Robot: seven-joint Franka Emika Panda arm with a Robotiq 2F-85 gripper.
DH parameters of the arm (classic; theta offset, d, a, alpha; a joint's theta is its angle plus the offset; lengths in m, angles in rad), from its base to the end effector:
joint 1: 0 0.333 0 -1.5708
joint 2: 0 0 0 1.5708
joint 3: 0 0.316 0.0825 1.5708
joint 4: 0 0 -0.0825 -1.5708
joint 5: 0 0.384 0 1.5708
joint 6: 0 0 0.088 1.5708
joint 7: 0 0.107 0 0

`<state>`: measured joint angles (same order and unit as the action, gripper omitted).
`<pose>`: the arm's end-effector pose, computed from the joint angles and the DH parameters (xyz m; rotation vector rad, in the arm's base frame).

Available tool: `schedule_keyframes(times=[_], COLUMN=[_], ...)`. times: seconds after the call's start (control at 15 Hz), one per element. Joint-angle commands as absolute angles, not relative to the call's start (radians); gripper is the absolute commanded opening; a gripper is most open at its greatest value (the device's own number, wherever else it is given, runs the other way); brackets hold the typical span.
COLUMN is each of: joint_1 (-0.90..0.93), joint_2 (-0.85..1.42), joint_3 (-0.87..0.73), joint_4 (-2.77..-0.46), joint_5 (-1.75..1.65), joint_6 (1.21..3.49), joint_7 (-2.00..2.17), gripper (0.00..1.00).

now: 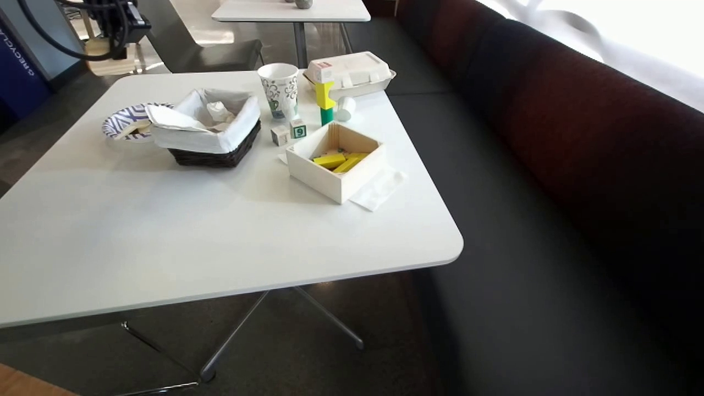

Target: Remove the wooden block from the box and put it in the black and white bowl.

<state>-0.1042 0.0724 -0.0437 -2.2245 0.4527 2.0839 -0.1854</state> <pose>0.5114 -0.0540 0.3295 -2.7219 0.3144 0.2014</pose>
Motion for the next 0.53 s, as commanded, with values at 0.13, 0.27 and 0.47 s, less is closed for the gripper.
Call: schedule_keyframes(times=[0.13, 0.27, 0.47], joint_1=[-0.058, -0.049, -0.043], joint_2=[0.150, 0.183, 0.235], joint_3=[-0.001, 0.016, 0.033], joint_4=[-2.194, -2.175, -2.151], joint_5=[0.540, 0.569, 0.592], joint_6=[2.123, 2.135, 2.202], joint_7=[-0.196, -0.203, -0.213], gripper=[0.02, 0.02, 0.02])
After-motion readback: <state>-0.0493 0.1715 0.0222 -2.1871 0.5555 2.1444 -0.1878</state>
